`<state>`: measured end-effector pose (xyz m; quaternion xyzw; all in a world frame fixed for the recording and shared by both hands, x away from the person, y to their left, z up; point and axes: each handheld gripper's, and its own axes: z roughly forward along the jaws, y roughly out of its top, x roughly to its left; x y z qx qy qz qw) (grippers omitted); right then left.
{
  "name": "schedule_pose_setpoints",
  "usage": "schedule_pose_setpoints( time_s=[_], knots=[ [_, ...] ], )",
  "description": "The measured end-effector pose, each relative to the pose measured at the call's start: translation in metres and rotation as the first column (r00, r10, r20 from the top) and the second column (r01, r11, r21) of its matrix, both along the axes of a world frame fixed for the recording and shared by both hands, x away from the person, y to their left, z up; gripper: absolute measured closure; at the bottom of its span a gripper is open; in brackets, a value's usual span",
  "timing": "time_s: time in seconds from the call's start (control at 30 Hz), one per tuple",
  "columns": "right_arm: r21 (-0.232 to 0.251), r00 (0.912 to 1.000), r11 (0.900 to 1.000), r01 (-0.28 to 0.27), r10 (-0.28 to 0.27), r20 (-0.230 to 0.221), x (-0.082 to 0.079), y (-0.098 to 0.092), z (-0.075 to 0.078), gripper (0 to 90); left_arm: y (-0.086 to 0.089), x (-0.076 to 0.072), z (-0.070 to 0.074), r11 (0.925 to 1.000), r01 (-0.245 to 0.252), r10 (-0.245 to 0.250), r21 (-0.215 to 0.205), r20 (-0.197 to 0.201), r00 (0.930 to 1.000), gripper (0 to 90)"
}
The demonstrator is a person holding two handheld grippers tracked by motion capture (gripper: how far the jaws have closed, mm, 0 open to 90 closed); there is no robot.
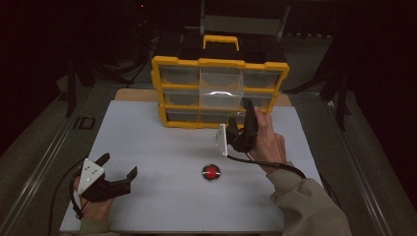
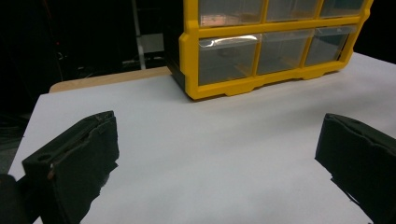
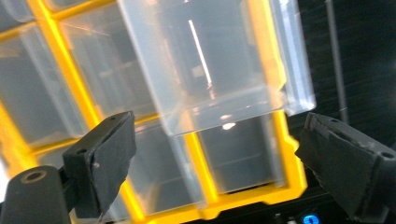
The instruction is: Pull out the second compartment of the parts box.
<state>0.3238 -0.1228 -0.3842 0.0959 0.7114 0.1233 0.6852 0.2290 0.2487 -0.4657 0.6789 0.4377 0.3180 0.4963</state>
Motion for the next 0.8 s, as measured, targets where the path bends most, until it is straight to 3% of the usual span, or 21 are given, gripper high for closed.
schedule_pose_setpoints(
  time_s=[0.27, 0.33, 0.37, 0.4, 0.47, 0.53, 0.57, 0.6, 0.63, 0.67, 0.73, 0.8],
  knots=[
    [0.149, 0.9908, 0.989, -0.002, 0.022, -0.133, -0.001, -0.005, -0.003, 9.3, 0.000, -0.001, 0.000, 1.0000, -0.003, 0.003, -0.004, 0.002, 1.0000, 0.1],
    [0.164, 0.9894, 0.986, -0.002, 0.025, -0.143, -0.001, -0.005, -0.003, 9.2, 0.000, -0.001, 0.000, 1.0000, -0.003, 0.003, -0.003, 0.003, 1.0000, 0.1],
    [0.207, 0.9812, 0.978, -0.001, 0.040, -0.189, -0.001, -0.008, -0.003, 9.2, 0.000, -0.001, 0.000, 1.0000, -0.003, 0.003, -0.003, 0.002, 1.0000, 0.1],
    [0.221, 0.9773, 0.975, 0.000, 0.047, -0.207, 0.000, -0.009, -0.002, 9.0, 0.000, -0.001, 0.000, 1.0000, -0.003, 0.003, -0.003, 0.002, 1.0000, 0.1],
    [0.238, 0.9741, 0.971, 0.000, 0.054, -0.220, 0.000, -0.009, -0.002, 9.0, 0.000, -0.001, 0.000, 1.0000, -0.003, 0.003, -0.003, 0.002, 1.0000, 0.1],
    [0.288, 0.9619, 0.958, 0.004, 0.075, -0.263, 0.002, -0.011, -0.002, 8.9, 0.000, -0.001, 0.000, 1.0000, -0.004, 0.004, -0.002, 0.003, 1.0000, 0.1],
    [0.288, 0.9619, 0.958, 0.004, 0.075, -0.263, 0.002, -0.011, -0.002, 8.9, 0.000, -0.001, 0.000, 1.0000, -0.004, 0.004, -0.002, 0.003, 1.0000, 0.1],
    [0.319, 0.9519, 0.948, 0.006, 0.092, -0.292, 0.002, -0.012, -0.001, 8.9, 0.001, -0.001, 0.000, 1.0000, -0.002, 0.002, 0.002, 0.003, 1.0000, 0.1],
    [0.319, 0.9519, 0.948, 0.006, 0.092, -0.292, 0.002, -0.012, -0.001, 8.9, 0.001, -0.001, 0.000, 1.0000, -0.002, 0.002, 0.002, 0.003, 1.0000, 0.1],
    [0.344, 0.9410, 0.939, 0.010, 0.107, -0.321, 0.003, -0.013, -0.001, 8.9, 0.001, -0.001, 0.001, 1.0000, -0.002, 0.002, 0.004, 0.004, 1.0000, 0.1],
    [0.356, 0.9363, 0.934, 0.011, 0.116, -0.332, 0.004, -0.014, -0.001, 8.8, 0.001, -0.001, 0.001, 1.0000, -0.003, 0.003, 0.003, 0.003, 1.0000, 0.1],
    [0.388, 0.9241, 0.922, 0.018, 0.132, -0.359, 0.005, -0.016, 0.000, 8.7, 0.001, -0.001, 0.000, 1.0000, -0.005, 0.005, 0.003, 0.002, 1.0000, 0.1]
  ],
)
